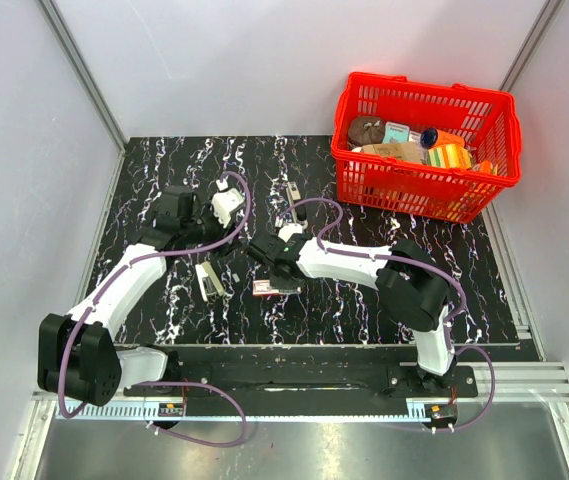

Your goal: Unload the staples from the stapler

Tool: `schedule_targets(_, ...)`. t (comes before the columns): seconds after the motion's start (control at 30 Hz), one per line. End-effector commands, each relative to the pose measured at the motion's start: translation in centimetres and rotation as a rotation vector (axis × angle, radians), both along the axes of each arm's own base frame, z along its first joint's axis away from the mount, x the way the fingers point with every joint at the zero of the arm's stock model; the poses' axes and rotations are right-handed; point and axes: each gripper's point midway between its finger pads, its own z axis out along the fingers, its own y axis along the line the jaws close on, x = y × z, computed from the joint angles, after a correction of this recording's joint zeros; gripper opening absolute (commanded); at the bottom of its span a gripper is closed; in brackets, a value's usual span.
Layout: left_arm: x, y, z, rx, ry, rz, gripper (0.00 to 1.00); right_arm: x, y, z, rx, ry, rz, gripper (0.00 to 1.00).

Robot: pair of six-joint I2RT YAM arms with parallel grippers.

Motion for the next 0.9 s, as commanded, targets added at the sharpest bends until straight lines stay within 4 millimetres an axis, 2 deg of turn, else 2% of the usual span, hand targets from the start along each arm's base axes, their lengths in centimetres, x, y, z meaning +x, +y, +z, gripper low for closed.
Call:
schedule_targets(0.0,1.52,-0.18,1.74,-0.037,-0.049,0.05,0.61,-0.39,0.44,-0.36,0.006,0.008,-0.002,0.0)
schedule_targets(0.5,1.81,-0.17,2.13,-0.052,-0.044,0.063,0.62,-0.49,0.44,-0.71,-0.001,0.014,0.013,0.02)
schedule_targets(0.7,1.7,-0.16,2.27,-0.053,-0.049,0.061,0.64,-0.37,0.64,-0.55,0.004,0.011,0.014,0.13)
schedule_targets(0.87,1.56,-0.09,2.17,-0.048,-0.047,0.059,0.64,-0.27,0.89,-0.52,0.006,0.01,0.022,0.15)
